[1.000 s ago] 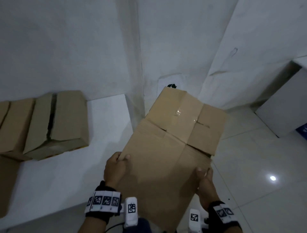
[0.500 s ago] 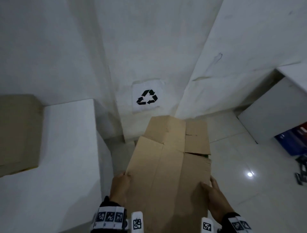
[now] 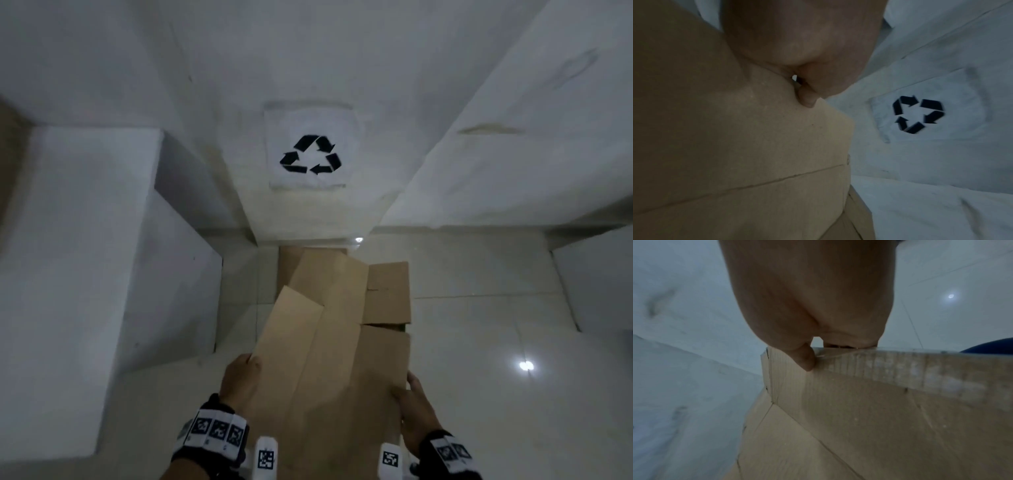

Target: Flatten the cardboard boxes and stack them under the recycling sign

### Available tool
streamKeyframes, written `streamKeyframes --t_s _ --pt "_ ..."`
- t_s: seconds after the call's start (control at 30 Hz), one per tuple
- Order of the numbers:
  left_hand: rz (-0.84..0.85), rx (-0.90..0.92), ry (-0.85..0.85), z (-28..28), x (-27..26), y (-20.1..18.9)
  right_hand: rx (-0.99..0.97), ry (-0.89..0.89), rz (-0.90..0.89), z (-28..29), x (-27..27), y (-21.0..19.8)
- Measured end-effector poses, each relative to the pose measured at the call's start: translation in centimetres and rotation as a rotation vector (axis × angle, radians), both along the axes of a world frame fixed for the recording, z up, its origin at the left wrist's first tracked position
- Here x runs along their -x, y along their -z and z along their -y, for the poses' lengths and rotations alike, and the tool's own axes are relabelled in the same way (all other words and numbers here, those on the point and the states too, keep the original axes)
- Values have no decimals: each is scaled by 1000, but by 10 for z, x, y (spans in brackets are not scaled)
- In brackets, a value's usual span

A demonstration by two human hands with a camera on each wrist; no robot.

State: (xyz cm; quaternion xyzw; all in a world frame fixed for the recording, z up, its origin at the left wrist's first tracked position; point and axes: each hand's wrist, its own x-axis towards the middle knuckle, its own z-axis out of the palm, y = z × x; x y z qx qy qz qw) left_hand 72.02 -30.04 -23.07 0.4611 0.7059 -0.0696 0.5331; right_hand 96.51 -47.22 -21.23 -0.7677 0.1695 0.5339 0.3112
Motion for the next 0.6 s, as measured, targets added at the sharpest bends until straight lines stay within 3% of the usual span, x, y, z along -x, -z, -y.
streamKeyframes --t_s 0.13,0.3,0.47,0.6 --pt "-22 86 -1 5 -7 98 -7 -124 -10 -30 -33 96" --pt "-11 72 -46 4 -19 239 -33 -225 26 -58 -60 257" --pt "-153 46 -122 1 -26 384 12 -344 58 -71 -79 421" --pt "-253 -2 -150 -8 -39 467 72 -418 140 -80 -89 519"
